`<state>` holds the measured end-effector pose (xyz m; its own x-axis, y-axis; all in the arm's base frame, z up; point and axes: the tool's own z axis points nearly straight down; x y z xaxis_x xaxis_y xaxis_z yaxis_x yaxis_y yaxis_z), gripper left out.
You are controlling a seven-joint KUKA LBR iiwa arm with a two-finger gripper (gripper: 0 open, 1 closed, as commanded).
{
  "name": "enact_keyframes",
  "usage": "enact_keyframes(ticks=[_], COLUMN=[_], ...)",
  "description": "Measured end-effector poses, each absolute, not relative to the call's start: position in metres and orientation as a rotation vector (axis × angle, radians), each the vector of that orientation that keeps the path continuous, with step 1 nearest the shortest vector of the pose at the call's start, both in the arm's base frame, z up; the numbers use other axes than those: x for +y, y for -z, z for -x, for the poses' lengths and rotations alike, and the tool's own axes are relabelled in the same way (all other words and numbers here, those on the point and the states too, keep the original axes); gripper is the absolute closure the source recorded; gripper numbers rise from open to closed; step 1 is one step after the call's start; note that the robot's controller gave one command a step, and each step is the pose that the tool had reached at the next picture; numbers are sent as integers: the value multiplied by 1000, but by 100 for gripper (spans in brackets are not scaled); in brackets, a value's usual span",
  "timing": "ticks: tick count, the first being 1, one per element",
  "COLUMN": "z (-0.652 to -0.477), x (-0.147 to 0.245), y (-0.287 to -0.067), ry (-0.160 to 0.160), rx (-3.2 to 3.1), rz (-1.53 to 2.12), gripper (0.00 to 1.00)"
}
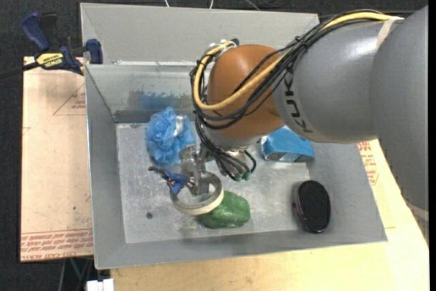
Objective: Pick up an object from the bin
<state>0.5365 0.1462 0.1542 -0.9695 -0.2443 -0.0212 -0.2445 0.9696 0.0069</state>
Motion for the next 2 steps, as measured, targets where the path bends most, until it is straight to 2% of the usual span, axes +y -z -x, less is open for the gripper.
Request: enact_keyframes(ticks=[1,2], z=[-536,-523], x=[146,129], y=[-154,-202], ry=[-15,-11], rx=[3098,2985], rz=[384,903], gripper=[100,100])
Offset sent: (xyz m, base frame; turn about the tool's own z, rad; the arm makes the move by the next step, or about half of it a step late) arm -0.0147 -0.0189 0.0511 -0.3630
